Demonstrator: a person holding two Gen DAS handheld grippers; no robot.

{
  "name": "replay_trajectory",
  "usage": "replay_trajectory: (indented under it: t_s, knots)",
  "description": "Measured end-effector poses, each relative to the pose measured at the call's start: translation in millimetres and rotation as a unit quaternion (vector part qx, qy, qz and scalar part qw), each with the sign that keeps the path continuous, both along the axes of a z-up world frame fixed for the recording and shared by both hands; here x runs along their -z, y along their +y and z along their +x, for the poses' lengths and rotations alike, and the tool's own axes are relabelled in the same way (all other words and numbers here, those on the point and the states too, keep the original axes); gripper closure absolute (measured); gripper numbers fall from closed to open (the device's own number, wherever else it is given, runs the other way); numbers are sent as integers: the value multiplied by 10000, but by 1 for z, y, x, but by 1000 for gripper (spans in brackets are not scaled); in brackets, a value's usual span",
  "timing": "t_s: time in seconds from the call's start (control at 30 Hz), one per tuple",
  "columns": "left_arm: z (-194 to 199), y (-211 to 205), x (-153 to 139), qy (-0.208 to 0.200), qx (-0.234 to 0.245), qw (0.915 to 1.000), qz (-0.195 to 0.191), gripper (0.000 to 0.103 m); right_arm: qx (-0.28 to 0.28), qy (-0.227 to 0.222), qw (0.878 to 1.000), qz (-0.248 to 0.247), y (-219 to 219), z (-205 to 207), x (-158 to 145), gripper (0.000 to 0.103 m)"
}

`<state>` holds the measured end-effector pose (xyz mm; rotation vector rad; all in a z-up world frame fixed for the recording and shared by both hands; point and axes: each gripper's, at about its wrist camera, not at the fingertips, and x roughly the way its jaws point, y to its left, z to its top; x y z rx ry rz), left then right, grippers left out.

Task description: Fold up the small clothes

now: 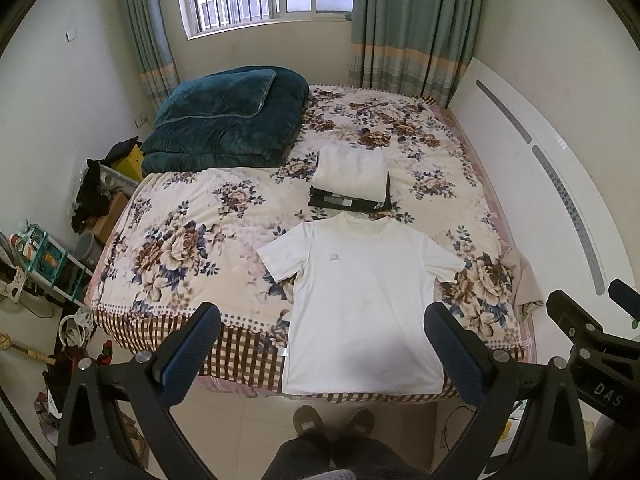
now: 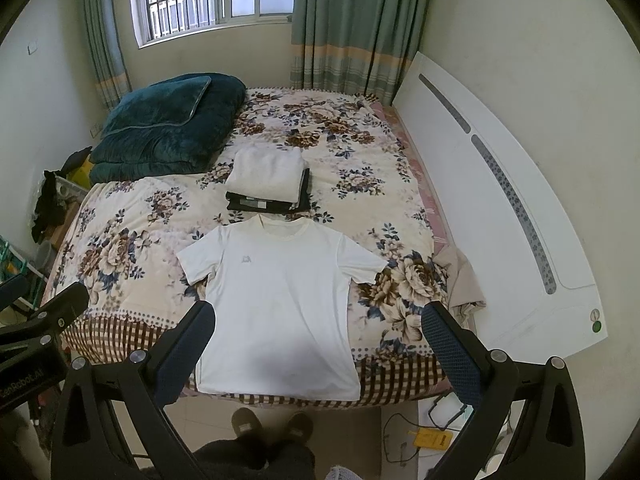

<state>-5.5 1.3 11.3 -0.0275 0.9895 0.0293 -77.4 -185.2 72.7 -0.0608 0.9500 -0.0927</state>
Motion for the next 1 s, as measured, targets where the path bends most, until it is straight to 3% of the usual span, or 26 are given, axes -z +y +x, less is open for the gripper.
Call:
replay_trajectory:
  t_s: [1.0]
  knots:
    - [14,10,-17,-86,-4,10000,39,0,4,-36,10000,39,3,-4,-6,0]
